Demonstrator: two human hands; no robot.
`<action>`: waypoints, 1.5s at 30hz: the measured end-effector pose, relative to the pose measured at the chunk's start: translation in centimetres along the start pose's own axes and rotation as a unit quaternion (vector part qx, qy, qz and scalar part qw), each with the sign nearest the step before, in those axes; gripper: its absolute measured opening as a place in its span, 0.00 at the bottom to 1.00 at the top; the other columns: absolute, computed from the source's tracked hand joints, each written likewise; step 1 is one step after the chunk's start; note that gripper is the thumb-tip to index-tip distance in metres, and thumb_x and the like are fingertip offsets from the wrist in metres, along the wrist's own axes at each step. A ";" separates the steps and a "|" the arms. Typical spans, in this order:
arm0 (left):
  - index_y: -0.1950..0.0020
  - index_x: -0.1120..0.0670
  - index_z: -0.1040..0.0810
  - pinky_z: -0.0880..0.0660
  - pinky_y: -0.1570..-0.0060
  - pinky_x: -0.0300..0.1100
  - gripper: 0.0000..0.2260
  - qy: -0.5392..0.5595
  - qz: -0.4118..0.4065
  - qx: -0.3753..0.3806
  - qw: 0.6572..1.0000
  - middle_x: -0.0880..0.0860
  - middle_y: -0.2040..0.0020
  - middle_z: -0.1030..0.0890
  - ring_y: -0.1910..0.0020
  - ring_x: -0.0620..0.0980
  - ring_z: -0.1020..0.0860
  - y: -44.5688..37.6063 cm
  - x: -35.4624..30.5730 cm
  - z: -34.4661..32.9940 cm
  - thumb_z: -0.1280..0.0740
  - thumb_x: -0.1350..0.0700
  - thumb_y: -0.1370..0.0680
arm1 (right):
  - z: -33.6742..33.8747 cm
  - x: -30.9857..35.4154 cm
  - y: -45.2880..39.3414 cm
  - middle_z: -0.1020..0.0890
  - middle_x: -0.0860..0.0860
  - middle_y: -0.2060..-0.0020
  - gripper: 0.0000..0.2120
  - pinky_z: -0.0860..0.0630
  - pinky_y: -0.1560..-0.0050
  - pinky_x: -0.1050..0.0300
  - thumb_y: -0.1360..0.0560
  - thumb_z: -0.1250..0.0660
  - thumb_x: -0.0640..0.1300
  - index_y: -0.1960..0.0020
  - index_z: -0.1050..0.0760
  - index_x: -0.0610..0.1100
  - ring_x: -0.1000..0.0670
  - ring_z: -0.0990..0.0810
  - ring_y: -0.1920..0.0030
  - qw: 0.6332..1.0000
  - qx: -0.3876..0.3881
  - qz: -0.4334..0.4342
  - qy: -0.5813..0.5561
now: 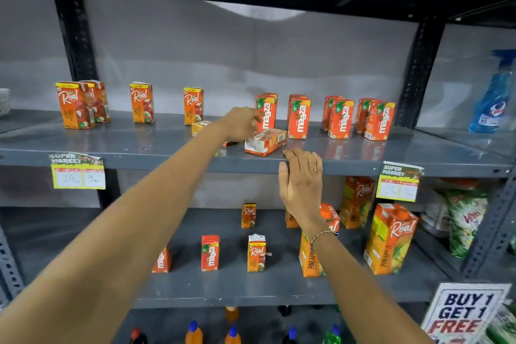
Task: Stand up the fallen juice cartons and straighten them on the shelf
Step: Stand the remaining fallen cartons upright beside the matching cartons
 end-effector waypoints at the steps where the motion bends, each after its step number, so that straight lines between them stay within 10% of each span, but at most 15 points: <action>1: 0.27 0.55 0.34 0.32 0.37 0.45 0.23 -0.004 -0.031 0.030 0.999 0.57 0.30 0.29 0.32 0.55 0.30 0.2 0.1 -0.2 0.41 0.66 0.22 | 0.0 0.0 0.0 0.19 0.46 0.47 0.17 0.36 0.32 0.50 0.20 0.47 0.49 0.43 0.23 0.43 0.46 0.22 0.44 1.000 -0.001 -0.001 -0.002; 7: 0.25 0.35 0.48 0.36 0.31 0.53 0.45 -0.199 -0.174 0.107 0.958 0.45 0.22 0.61 0.23 0.55 0.51 1.4 -2.0 -2.5 0.35 0.73 0.28 | 0.3 -0.1 0.0 0.19 0.47 0.47 0.16 0.39 0.30 0.52 0.22 0.45 0.48 0.43 0.23 0.43 0.46 0.22 0.44 1.000 0.006 0.005 -0.024; 12: 0.28 0.46 0.36 0.41 0.29 0.49 0.32 -0.118 -0.165 0.070 0.977 0.51 0.23 0.42 0.25 0.53 0.43 2.2 -2.4 -1.1 0.32 0.68 0.27 | 0.3 -0.1 0.0 0.19 0.46 0.46 0.17 0.39 0.31 0.52 0.21 0.46 0.49 0.42 0.24 0.43 0.45 0.22 0.43 0.999 0.020 0.011 -0.023; 17: 0.35 0.55 0.33 0.28 0.43 0.41 0.21 0.185 -0.062 -0.002 0.981 0.50 0.42 0.23 0.40 0.51 0.25 3.5 0.5 1.2 0.31 0.54 0.25 | 0.4 0.1 -0.1 0.19 0.46 0.47 0.18 0.41 0.31 0.52 0.20 0.48 0.49 0.43 0.23 0.42 0.45 0.21 0.44 0.999 0.011 0.004 -0.032; 19: 0.39 0.56 0.32 0.26 0.45 0.42 0.14 0.403 -0.016 -0.045 0.914 0.49 0.49 0.22 0.48 0.48 0.23 4.4 2.0 1.4 0.35 0.54 0.22 | 0.4 0.3 -0.3 0.19 0.46 0.48 0.18 0.41 0.31 0.51 0.20 0.48 0.49 0.45 0.23 0.42 0.45 0.21 0.44 0.999 0.004 -0.020 -0.035; 23: 0.44 0.55 0.26 0.27 0.40 0.55 0.16 0.794 0.008 -0.077 0.603 0.53 0.51 0.20 0.51 0.51 0.20 5.8 3.0 0.3 0.46 0.45 0.19 | 0.2 2.2 -0.8 0.18 0.46 0.51 0.16 0.40 0.33 0.48 0.21 0.47 0.47 0.50 0.22 0.42 0.45 0.20 0.47 0.999 -0.015 -0.031 -0.025; 25: 0.41 0.56 0.25 0.26 0.43 0.54 0.24 0.847 -0.009 -0.060 0.529 0.52 0.56 0.18 0.58 0.51 0.18 6.4 2.5 0.3 0.49 0.40 0.20 | -0.2 4.0 -0.9 0.18 0.47 0.52 0.16 0.40 0.33 0.47 0.21 0.47 0.47 0.49 0.22 0.43 0.46 0.21 0.48 1.000 -0.010 -0.019 -0.015; 30: 0.36 0.59 0.26 0.24 0.68 0.40 0.28 0.848 -0.066 0.000 0.525 0.52 0.60 0.21 0.68 0.46 0.22 8.5 1.1 2.0 0.51 0.40 0.20 | -1.5 8.0 -1.2 0.18 0.49 0.51 0.14 0.38 0.36 0.46 0.21 0.47 0.47 0.50 0.23 0.45 0.47 0.21 0.48 1.000 -0.013 -0.018 -0.012; 38: 0.41 0.58 0.26 0.25 0.69 0.40 0.28 0.838 -0.134 0.068 0.525 0.54 0.60 0.22 0.68 0.48 0.22 10.7 2.0 3.7 0.46 0.35 0.24 | -2.0 8.4 -0.7 0.17 0.48 0.52 0.16 0.35 0.39 0.48 0.22 0.45 0.49 0.51 0.21 0.45 0.47 0.20 0.51 0.998 -0.061 0.002 0.035; 41: 0.51 0.59 0.23 0.24 0.69 0.41 0.13 0.814 -0.144 0.032 0.562 0.55 0.59 0.21 0.68 0.49 0.22 11.7 3.4 4.0 0.30 0.53 0.30 | -1.9 8.4 -0.5 0.17 0.48 0.53 0.18 0.36 0.38 0.49 0.21 0.48 0.50 0.50 0.21 0.44 0.47 0.21 0.51 0.997 -0.068 -0.004 0.035; 45: 0.50 0.60 0.23 0.21 0.62 0.42 0.08 0.801 -0.101 -0.041 0.588 0.55 0.53 0.16 0.61 0.51 0.18 11.6 6.4 4.5 0.38 0.65 0.27 | -1.8 8.5 -0.4 0.18 0.48 0.53 0.16 0.36 0.38 0.49 0.21 0.46 0.49 0.50 0.22 0.44 0.48 0.23 0.51 0.996 -0.075 -0.006 0.044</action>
Point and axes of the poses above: each hand's wrist, its own y-axis away from the middle knuckle, its own z-axis out of the back of the hand, x = y × z, the point moved 7 cm from there along -y, towards the middle knuckle
